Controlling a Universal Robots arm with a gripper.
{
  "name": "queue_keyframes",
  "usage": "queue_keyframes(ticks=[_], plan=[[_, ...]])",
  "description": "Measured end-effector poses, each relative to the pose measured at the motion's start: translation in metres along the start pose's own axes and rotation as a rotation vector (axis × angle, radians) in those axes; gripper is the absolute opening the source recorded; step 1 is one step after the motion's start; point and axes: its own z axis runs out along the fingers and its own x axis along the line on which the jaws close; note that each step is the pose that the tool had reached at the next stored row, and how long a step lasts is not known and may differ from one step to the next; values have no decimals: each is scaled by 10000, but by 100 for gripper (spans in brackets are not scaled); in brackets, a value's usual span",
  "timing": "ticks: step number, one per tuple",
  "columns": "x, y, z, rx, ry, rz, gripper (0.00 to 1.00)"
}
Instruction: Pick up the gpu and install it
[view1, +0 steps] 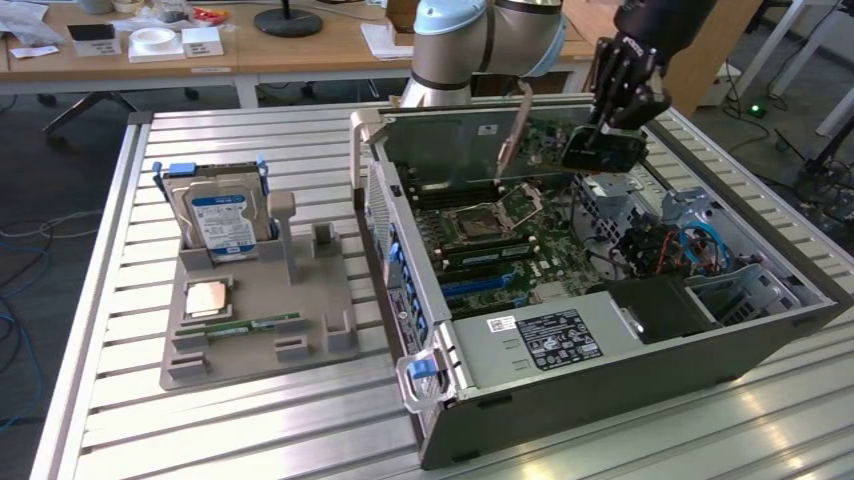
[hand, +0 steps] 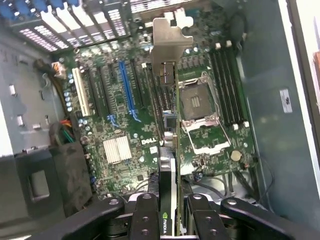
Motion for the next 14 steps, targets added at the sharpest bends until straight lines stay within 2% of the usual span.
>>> queue_keyframes(ticks=[9, 14], plan=[[0, 0, 1, -21, 62, -1220, 27], [0, 0, 1, -27, 84, -1630, 27]])
